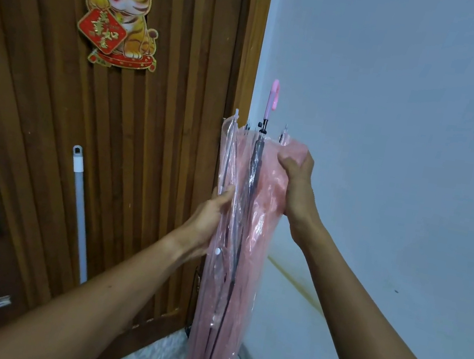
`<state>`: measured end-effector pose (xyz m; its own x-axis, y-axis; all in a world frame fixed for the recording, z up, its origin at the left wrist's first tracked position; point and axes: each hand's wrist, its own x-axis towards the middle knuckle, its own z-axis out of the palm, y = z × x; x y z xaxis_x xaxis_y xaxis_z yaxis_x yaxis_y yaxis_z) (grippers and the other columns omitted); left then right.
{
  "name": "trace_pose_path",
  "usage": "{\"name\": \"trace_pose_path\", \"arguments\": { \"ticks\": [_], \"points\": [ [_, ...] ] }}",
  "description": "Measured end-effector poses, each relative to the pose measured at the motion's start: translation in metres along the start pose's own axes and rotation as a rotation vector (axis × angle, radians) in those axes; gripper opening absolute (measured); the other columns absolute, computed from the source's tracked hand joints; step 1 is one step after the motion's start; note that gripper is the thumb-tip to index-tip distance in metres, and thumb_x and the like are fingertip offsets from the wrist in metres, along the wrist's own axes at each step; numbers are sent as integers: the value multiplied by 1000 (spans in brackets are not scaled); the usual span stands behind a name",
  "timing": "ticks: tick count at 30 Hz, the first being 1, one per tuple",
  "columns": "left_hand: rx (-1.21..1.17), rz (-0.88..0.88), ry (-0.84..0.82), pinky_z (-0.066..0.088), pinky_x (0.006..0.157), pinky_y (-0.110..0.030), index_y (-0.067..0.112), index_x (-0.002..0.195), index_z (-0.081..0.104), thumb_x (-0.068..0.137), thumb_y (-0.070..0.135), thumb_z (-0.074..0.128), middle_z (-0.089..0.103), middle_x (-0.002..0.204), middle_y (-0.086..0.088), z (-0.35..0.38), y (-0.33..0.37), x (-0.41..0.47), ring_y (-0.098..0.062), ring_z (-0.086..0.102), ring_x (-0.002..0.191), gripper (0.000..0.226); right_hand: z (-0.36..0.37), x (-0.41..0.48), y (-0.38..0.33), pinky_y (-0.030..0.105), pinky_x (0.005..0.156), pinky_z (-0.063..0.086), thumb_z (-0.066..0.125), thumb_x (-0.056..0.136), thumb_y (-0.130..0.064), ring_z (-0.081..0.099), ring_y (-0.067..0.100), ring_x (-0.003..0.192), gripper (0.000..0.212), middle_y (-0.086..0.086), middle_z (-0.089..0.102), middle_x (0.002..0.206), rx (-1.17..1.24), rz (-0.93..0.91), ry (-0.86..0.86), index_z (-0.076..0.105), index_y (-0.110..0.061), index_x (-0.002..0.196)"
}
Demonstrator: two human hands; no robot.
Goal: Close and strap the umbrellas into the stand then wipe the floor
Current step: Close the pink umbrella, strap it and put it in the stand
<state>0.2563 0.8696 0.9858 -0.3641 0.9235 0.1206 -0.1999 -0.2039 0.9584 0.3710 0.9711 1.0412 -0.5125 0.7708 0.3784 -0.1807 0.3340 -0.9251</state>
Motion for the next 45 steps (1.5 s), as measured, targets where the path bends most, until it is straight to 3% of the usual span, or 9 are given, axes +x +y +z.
{"name": "trace_pose_path", "arguments": {
  "ticks": [5,10,17,22,26,31,35,39,45],
  "points": [
    [-71,5,-50,48,105,-44,13,138,57,108,39,29,69,126,-15,4,3,0,-28,66,119,48,4,1,7,33,103,42,84,76,-44,44,10,121,110,-17,30,136,-182,-23,-15,7,-35,154],
    [-141,40,-69,47,106,-55,15,144,45,100,30,53,60,137,-20,-2,1,3,-34,61,125,47,-3,8,18,46,108,47,81,81,-19,51,19,125,96,-4,42,142,-136,-16,-18,16,-32,151],
    [-67,14,-163,51,99,-47,6,134,59,91,27,62,68,123,-22,-3,-8,4,-35,66,114,48,0,6,20,27,100,52,83,82,-16,57,7,124,90,-6,50,142,-67,-92,-120,27,-27,151],
    [-205,75,-112,58,78,-40,6,99,74,86,23,55,72,90,-17,-6,-13,7,-29,70,81,29,-3,11,7,45,109,47,85,74,-45,57,14,127,94,-6,53,143,-136,4,-265,33,-32,151],
    [-204,101,-39,56,78,-43,9,90,65,95,22,48,70,87,-18,-9,-3,13,-32,69,80,22,-2,-3,7,46,115,38,87,67,-55,41,22,139,114,-2,29,155,-256,27,-47,14,-45,155],
    [-228,122,41,58,68,-40,10,84,63,96,21,48,64,79,-15,-10,24,26,-28,67,68,23,12,-27,20,21,90,45,86,73,-38,51,10,109,60,-3,45,123,-339,-268,205,54,-35,124],
    [-240,148,66,59,63,-34,15,79,52,95,17,51,58,75,-9,-17,34,37,-24,65,68,16,12,-35,16,21,63,44,80,80,-21,59,0,59,10,-9,68,72,-488,-256,-126,73,-21,73],
    [-192,154,68,55,86,-46,11,92,63,84,23,66,59,92,-18,-30,32,45,-36,62,89,15,11,-34,13,18,64,44,76,85,-25,58,-3,56,4,-12,70,75,-654,-191,-233,79,-26,82],
    [-147,83,231,52,91,-66,2,138,48,63,32,89,49,140,-35,-43,29,53,-47,61,118,91,16,-37,9,22,84,51,76,89,-23,58,-3,65,24,-5,74,102,-775,-102,-328,77,-21,113]
  ]
}}
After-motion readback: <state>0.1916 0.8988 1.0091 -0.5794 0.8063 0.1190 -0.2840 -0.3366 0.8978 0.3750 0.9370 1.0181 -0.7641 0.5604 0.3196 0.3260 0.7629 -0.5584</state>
